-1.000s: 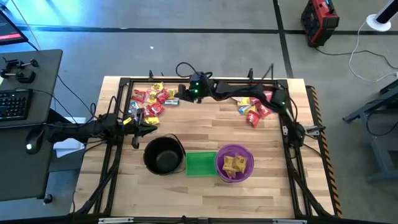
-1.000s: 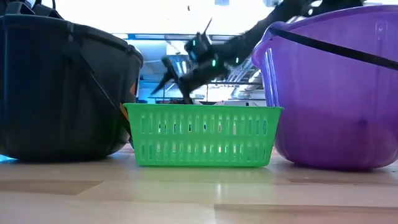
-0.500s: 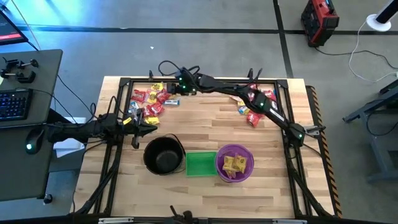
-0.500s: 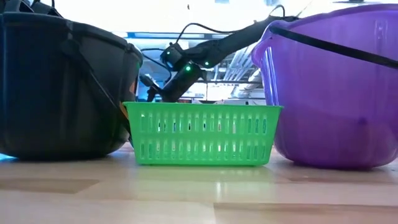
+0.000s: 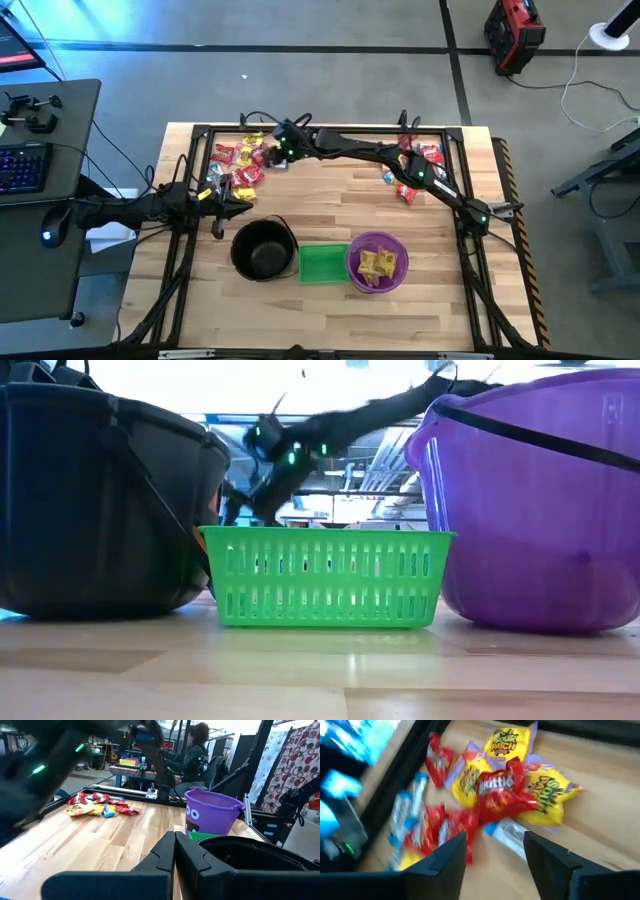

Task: Sort candy by brand, put in halloween buckets
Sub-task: Put the yellow candy into the violet bucket

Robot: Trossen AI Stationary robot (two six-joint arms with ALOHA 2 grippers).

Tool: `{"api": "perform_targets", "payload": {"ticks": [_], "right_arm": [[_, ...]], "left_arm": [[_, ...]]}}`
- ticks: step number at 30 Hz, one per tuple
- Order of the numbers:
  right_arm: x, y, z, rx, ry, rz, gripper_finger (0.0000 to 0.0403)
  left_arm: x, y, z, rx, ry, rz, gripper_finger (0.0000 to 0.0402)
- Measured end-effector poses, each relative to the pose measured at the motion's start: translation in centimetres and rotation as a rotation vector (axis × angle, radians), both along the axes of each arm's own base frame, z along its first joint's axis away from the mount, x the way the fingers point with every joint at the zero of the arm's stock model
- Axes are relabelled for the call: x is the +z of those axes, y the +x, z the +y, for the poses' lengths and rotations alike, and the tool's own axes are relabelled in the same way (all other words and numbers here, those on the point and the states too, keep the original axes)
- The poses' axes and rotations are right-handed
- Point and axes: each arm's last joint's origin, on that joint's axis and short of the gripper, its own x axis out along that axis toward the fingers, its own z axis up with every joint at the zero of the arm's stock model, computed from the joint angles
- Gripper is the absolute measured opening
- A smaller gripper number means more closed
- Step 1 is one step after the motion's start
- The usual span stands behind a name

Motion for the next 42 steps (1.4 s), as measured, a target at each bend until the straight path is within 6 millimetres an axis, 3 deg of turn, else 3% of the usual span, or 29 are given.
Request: {"api": "perform_targets", "payload": {"ticks": [3,5,7,10,14,19,22,27,31,35,39,42], "right_arm": [[4.7,-2.6,0.7,0.051,-0.108,0.112,0.0136],[6.6,-4.6,0.4,0.069,-0.144,0.201,0.0097],[6.7,-6.3,0.5,0.090,-0.150,0.341,0.0054],[6.7,-8.0,2.3,0.127,-0.152,0.492,0.0009],[9.4,-12.0,5.5,0.114,-0.134,0.501,0.0018],[7.9,-16.5,10.4,0.130,-0.008,0.468,0.0003],[9.6,-20.1,12.9,0.134,0.070,0.348,0.0007],[10.1,-25.0,16.5,0.075,0.142,0.241,0.0001],[11.3,-28.3,17.6,-0.047,0.130,0.118,0.0002],[11.3,-30.0,18.2,-0.109,0.097,0.077,0.0002],[11.7,-30.5,18.0,-0.104,0.029,0.066,0.0002],[11.5,-30.3,17.8,-0.061,-0.020,0.092,0.0002]], "left_arm": [[0.0,0.0,0.0,-0.001,0.000,0.000,0.0000],[0.0,0.0,0.0,0.000,0.000,-0.001,0.0000],[0.0,0.0,0.0,0.000,0.000,0.000,0.0000],[0.0,0.0,0.0,0.000,0.000,0.000,0.0000],[0.0,0.0,0.0,0.000,0.000,-0.001,0.0000],[0.0,0.0,0.0,0.000,0.000,0.001,0.0000],[0.0,0.0,0.0,0.000,0.000,0.002,0.0000],[0.4,0.0,0.0,-0.004,-0.123,-0.050,0.0000],[1.4,-0.1,0.0,-0.019,-0.249,-0.154,0.0000],[2.7,-0.4,0.3,0.047,-0.308,-0.303,0.0000],[3.6,-0.6,0.9,0.220,-0.469,-0.429,0.0000],[5.0,0.0,0.9,0.248,-0.479,-0.399,0.0000]]}}
